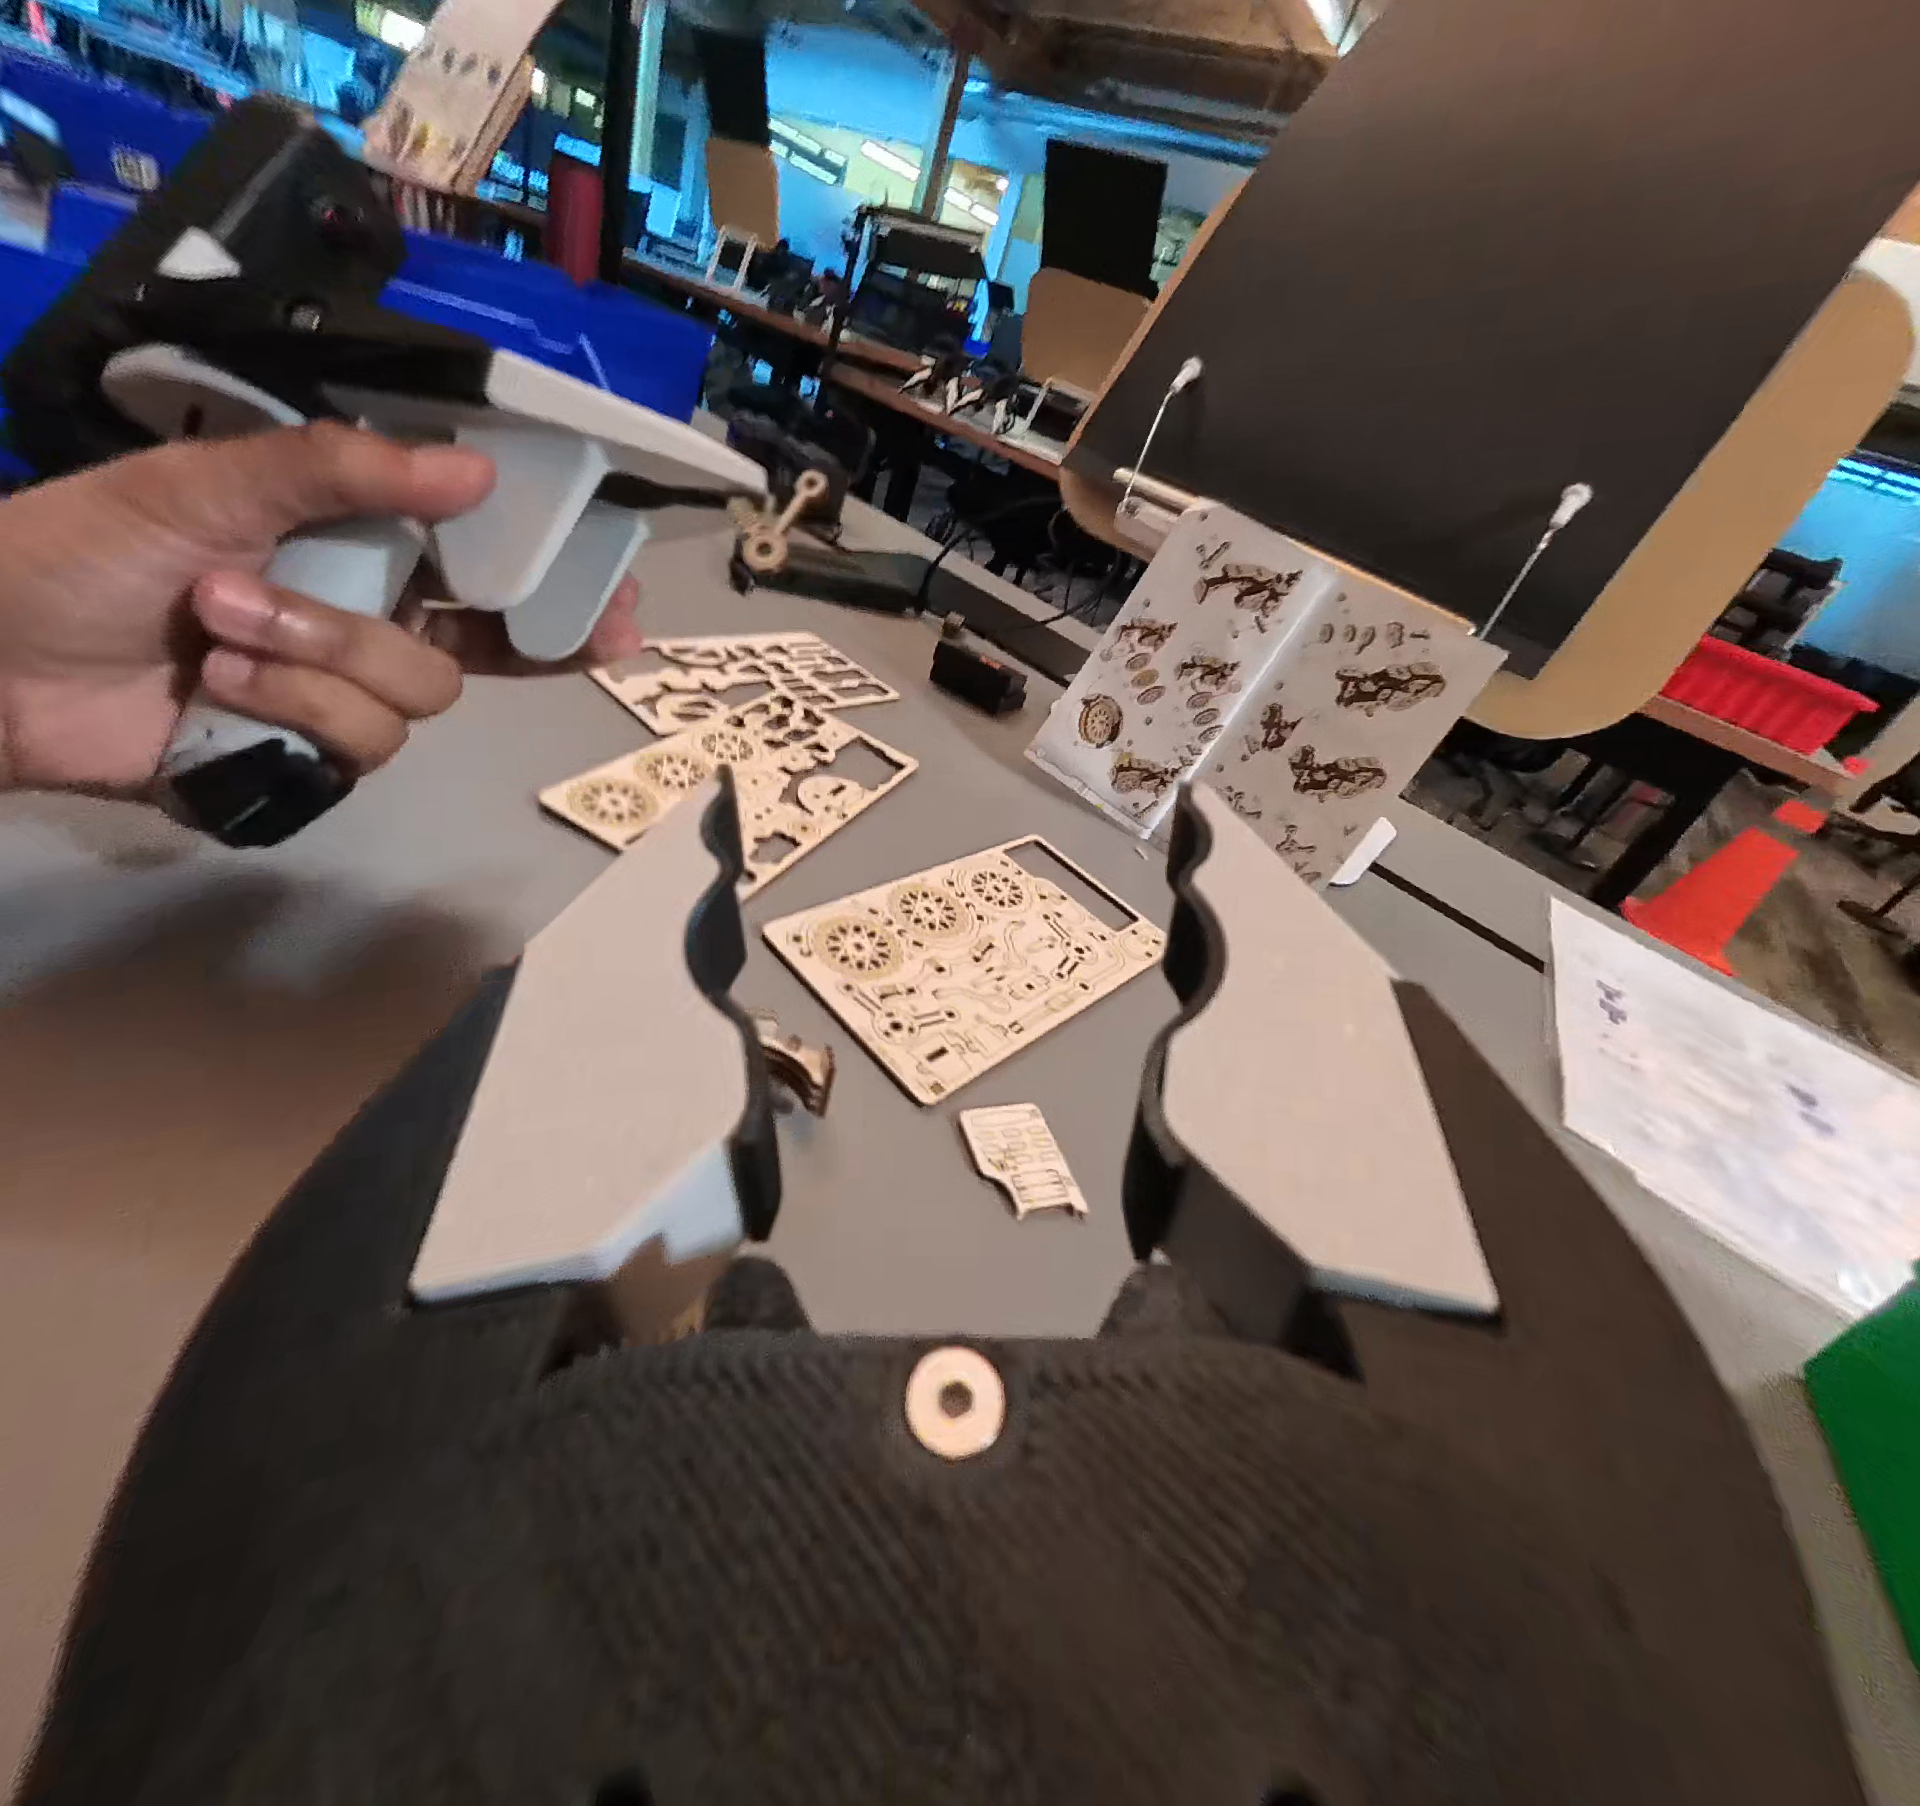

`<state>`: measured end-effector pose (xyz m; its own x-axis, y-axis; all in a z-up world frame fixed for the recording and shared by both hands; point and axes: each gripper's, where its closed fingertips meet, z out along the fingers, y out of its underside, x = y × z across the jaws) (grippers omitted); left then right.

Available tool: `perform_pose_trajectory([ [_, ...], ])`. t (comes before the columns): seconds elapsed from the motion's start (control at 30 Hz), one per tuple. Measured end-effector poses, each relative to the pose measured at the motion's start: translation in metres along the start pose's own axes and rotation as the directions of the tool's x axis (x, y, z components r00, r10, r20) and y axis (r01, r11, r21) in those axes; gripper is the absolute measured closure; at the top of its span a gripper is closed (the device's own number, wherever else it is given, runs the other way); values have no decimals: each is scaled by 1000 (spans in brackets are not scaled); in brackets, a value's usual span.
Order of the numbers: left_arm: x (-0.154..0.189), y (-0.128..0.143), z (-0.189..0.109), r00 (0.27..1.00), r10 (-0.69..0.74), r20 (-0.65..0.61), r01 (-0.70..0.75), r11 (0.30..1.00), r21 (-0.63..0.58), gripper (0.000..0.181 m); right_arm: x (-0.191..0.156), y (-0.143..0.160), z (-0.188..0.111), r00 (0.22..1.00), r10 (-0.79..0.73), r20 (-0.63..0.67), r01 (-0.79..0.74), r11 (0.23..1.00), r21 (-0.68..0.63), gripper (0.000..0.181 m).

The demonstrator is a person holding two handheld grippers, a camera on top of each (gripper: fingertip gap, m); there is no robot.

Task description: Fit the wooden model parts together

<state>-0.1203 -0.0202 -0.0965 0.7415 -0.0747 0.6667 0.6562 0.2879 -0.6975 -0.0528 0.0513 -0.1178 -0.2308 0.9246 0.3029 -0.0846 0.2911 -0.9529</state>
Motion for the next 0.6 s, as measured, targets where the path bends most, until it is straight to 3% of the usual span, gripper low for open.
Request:
perform_pose_trajectory([
  [0.07,-4,-5,-7,1000,9,9,-9,1000,-3,181,-1,-4,0,1000,1,3,-1,1000,17,109],
  [0.13,-16,-18,-14,998,31,58,-33,998,43,181,-4,-2,1,996,-54,66,53,998,17,166],
  [0.17,-17,-27,-14,999,12,30,-14,998,61,181,-3,-1,1,993,-51,105,48,998,30,177],
  [0.23,-15,-36,-13,998,-14,-62,16,1000,25,181,11,8,0,989,-5,149,0,999,38,180],
  [0.3,-30,-32,-17,999,28,-26,-29,999,-42,181,39,17,2,993,35,113,-38,999,32,181],
  [0.43,-35,-46,-20,1000,2,-30,-2,1000,9,181,79,18,3,964,259,55,-262,964,48,181],
  [0.6,-35,-33,-14,999,40,-15,-41,998,-53,181,96,27,-4,980,195,-47,-195,981,0,181],
])
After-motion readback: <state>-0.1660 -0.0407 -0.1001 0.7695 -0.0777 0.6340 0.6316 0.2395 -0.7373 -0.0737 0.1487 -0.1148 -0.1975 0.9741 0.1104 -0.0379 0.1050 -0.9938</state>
